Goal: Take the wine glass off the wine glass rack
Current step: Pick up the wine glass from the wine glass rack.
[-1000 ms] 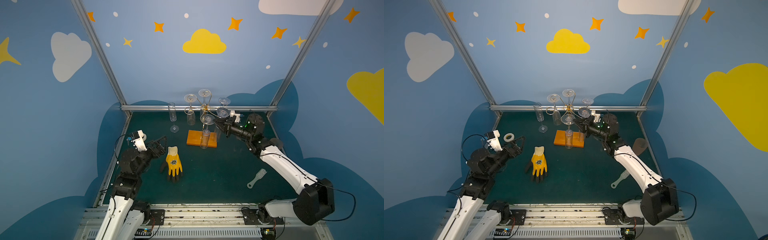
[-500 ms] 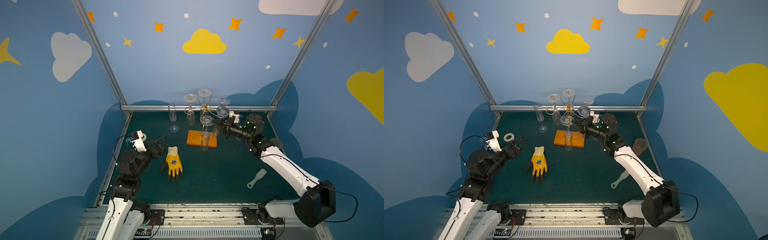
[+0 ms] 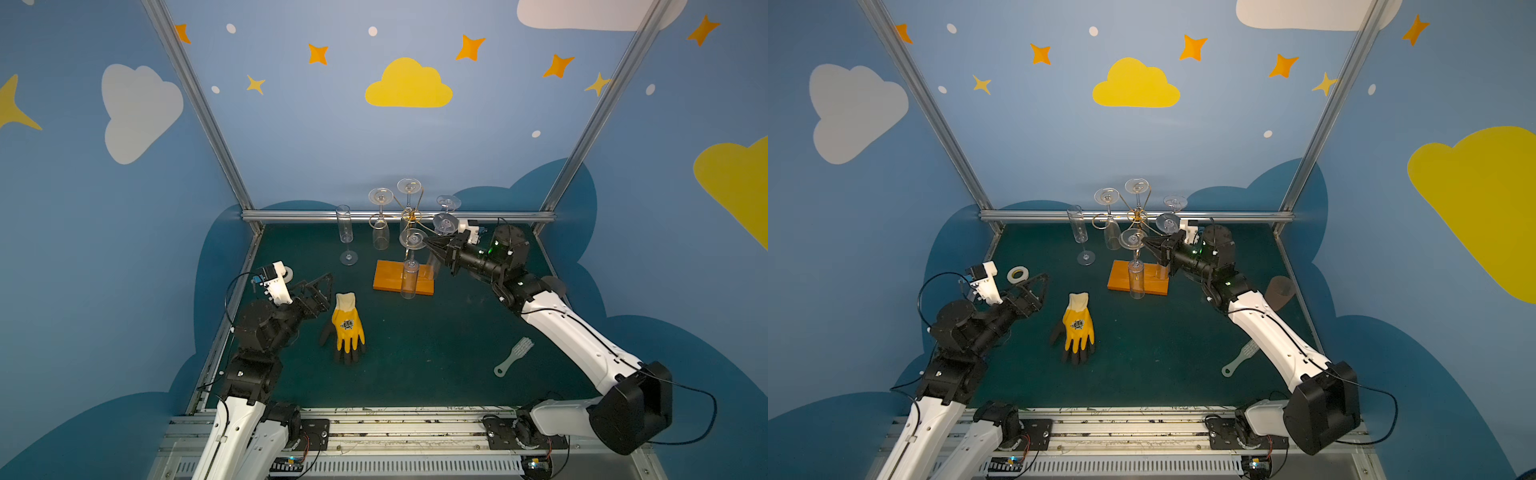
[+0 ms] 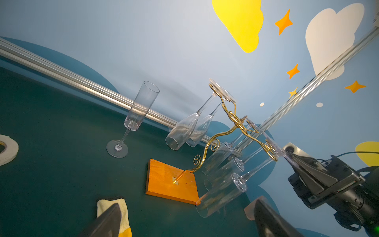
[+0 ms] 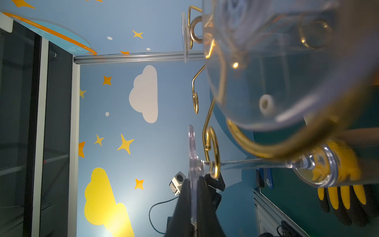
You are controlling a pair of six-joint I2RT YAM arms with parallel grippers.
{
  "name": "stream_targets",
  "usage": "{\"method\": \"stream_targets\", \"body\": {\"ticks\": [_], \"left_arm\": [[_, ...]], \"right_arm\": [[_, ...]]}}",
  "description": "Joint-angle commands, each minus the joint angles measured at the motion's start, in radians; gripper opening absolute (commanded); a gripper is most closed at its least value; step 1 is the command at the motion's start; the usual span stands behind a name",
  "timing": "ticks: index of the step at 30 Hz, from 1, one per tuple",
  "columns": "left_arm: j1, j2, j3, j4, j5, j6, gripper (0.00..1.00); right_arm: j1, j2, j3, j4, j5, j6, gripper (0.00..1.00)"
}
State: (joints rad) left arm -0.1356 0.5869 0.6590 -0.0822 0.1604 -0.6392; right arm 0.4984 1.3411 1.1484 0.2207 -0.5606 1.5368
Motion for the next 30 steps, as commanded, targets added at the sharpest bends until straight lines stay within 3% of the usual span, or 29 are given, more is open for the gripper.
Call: {"method": "stream_targets", "body": {"ticks": [1, 30], "left_arm": [[0.000, -0.013, -0.002, -0.016, 0.001, 0.021, 0.99], [0.000, -0.026, 0.007, -0.037, -0.013, 0.057, 0.99]], "right_arm": [[0.012, -0.029, 0.052, 0.032, -0.001, -0.014, 0.00], [0.021, 0.078, 0.126, 0.071, 0.101, 0.022, 0.00]]}}
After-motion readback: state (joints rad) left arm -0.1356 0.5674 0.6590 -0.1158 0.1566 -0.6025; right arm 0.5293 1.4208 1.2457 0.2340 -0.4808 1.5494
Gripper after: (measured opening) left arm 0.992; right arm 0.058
